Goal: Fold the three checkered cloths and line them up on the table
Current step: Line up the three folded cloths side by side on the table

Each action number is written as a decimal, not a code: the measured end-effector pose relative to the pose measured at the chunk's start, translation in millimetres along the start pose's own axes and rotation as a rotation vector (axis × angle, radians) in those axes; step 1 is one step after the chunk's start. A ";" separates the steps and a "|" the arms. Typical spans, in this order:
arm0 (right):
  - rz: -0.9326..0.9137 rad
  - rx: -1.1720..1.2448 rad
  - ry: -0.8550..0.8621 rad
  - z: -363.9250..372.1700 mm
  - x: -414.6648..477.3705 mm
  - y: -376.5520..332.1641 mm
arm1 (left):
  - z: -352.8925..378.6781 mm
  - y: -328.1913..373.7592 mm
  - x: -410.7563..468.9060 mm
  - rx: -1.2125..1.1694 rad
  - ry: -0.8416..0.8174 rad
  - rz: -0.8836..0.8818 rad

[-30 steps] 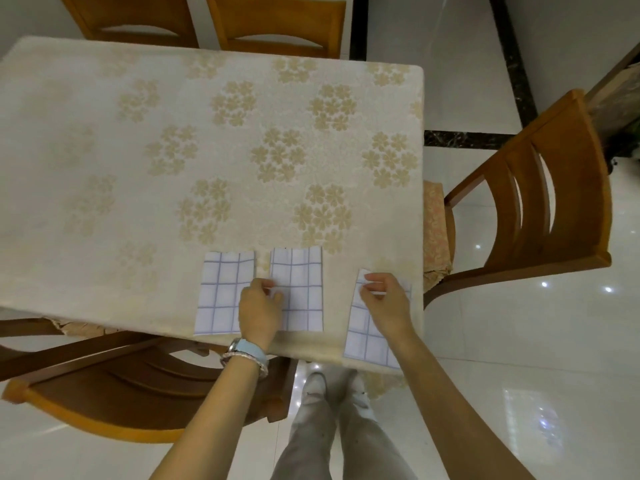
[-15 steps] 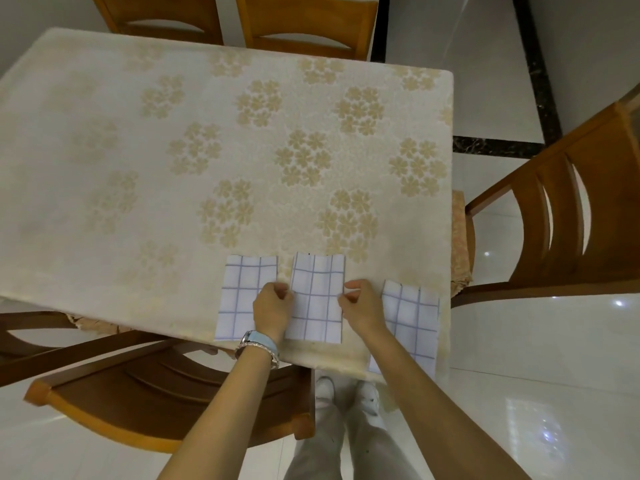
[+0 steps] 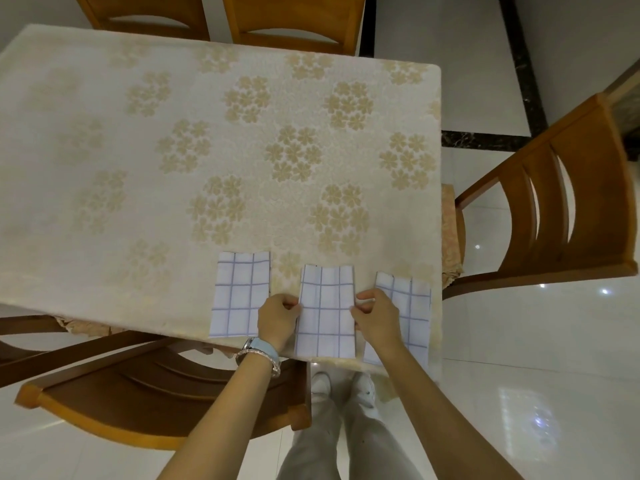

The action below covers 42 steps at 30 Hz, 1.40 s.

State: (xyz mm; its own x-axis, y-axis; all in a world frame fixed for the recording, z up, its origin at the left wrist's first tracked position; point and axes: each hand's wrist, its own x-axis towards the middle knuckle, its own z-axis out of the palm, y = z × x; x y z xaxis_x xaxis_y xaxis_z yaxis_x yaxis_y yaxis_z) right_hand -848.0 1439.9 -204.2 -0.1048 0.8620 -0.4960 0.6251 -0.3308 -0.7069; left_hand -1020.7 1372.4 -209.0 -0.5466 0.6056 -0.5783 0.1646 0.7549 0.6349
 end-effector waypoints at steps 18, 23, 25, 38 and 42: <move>0.006 0.071 0.156 -48.1 -15.3 16.5 | 12.8 14.9 -15.6 0.046 0.181 0.199; -0.009 0.025 0.308 -90.4 -16.0 37.5 | 35.5 42.2 -31.7 0.023 0.082 0.359; 0.028 0.016 0.328 -102.7 -15.6 48.3 | 51.9 50.3 -38.1 0.013 0.012 0.377; 0.115 0.106 0.163 -105.9 -16.0 70.6 | 106.0 65.6 -36.3 0.200 -0.021 0.314; 0.118 0.093 0.151 -103.7 -12.5 70.4 | 109.9 66.1 -33.3 0.230 -0.035 0.295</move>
State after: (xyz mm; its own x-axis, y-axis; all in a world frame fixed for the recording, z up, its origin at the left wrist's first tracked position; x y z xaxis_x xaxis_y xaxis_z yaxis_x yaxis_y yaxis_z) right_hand -722.5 1445.6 -195.5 0.0870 0.8606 -0.5018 0.5516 -0.4611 -0.6951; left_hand -901.4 1429.7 -204.0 -0.4201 0.8110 -0.4072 0.4931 0.5807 0.6478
